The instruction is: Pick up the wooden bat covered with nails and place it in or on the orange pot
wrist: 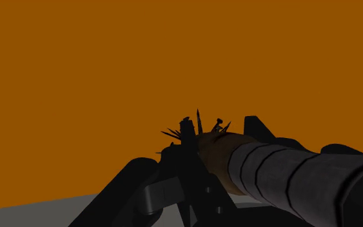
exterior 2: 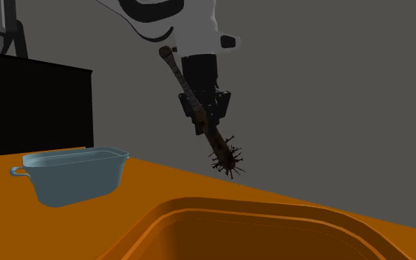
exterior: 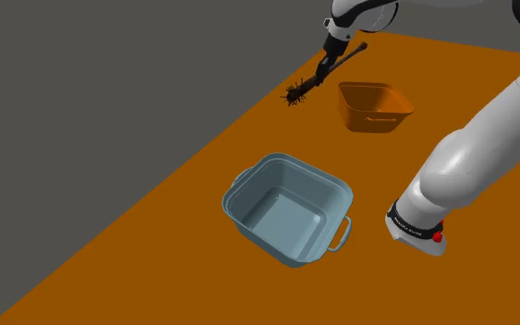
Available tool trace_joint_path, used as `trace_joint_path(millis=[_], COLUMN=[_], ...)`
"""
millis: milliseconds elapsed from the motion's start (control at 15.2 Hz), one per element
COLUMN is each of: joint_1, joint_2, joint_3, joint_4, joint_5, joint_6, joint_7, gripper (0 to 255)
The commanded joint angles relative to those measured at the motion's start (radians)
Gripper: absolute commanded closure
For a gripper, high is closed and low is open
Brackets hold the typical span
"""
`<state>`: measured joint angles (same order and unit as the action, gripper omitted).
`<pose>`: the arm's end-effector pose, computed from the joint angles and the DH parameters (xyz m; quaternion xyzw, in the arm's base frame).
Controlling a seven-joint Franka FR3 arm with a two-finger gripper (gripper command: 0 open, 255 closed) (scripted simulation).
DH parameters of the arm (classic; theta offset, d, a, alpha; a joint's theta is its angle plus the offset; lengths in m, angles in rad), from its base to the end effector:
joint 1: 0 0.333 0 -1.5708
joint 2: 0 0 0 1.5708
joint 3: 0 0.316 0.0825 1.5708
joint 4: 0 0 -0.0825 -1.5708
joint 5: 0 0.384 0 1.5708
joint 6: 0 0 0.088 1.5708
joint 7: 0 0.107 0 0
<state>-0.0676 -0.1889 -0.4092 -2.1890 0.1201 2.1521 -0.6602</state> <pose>0.4527 -0.2364 0.4741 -0.9918 -0.0623 -0.1045 0.0397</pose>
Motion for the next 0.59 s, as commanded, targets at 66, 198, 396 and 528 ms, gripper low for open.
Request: trace_joint_path(millis=[66, 198, 396, 528], joint_1=[-0.031, -0.051, -0.079, -0.098], joint_2=[-0.004, -0.005, 0.003, 0.014], joint_3=[-0.049, -0.081, -0.129, -0.162], joint_4=[0.007, 0.012, 0.028, 0.044], joint_5=[0.000, -0.001, 0.003, 0.008], joint_6=[-0.021, -0.033, -0.053, -0.067], joint_7=[-0.080, -0.129, -0.206, -0.260], gripper=[255, 255, 255, 255])
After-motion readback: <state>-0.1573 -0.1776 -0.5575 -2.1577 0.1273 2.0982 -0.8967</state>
